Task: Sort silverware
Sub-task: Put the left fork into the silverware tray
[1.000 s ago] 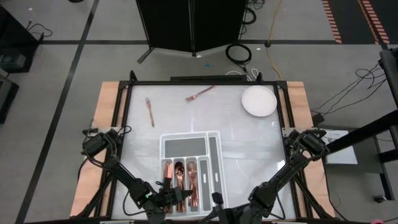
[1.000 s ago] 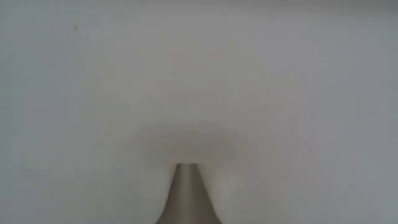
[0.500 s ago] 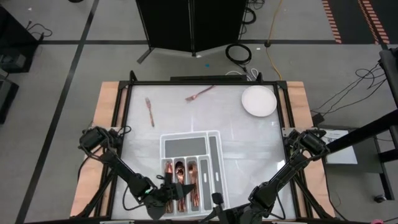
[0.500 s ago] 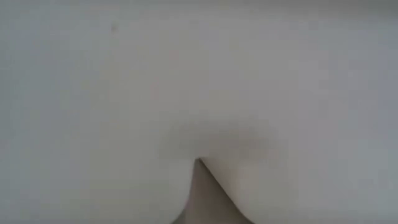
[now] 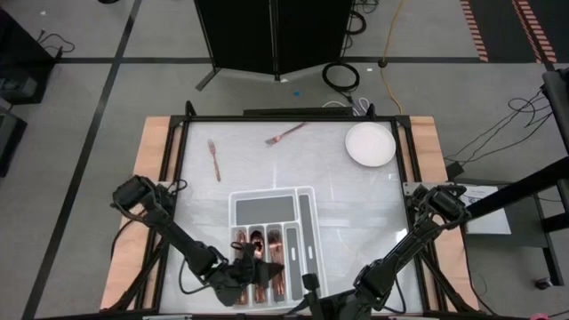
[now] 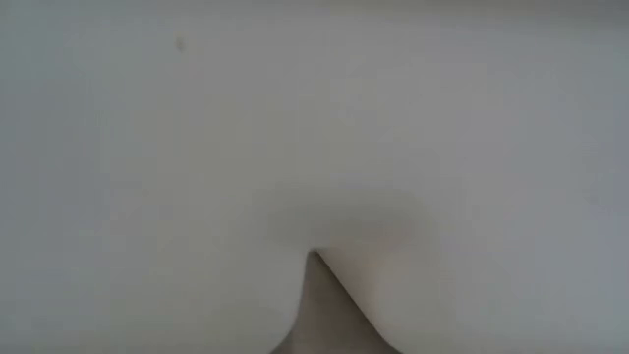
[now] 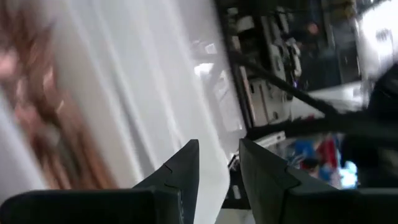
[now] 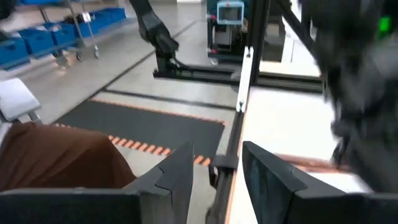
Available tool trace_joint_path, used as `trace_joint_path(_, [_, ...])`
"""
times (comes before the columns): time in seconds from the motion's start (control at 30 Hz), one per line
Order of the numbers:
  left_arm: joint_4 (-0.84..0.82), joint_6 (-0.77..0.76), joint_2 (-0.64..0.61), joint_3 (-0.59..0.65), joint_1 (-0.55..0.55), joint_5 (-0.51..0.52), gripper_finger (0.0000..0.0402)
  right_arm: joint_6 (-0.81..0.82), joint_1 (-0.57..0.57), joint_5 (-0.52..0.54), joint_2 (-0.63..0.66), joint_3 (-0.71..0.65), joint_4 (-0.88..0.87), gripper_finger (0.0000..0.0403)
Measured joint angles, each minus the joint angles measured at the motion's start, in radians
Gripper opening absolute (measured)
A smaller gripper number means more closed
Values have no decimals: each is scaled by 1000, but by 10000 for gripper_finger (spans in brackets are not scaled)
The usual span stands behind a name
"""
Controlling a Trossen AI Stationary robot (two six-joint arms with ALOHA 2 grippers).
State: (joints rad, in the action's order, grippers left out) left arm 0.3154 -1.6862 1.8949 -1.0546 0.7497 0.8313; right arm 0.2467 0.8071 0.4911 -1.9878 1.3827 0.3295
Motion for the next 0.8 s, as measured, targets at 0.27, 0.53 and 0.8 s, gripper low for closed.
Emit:
trace_joint_path(0.27, [-118,484,-207,0,-15,-40,114,52,-15,3,63,0,-210,128])
trace_joint_path(0.53, [-569,572,-434,-1,-65,-1,114,1,-120,-35,137,0,-367,128])
trace_joint_path(0.8, [-887,649,-620,94,-160,-155,114,-7,-312,-251,200,0,-601,128])
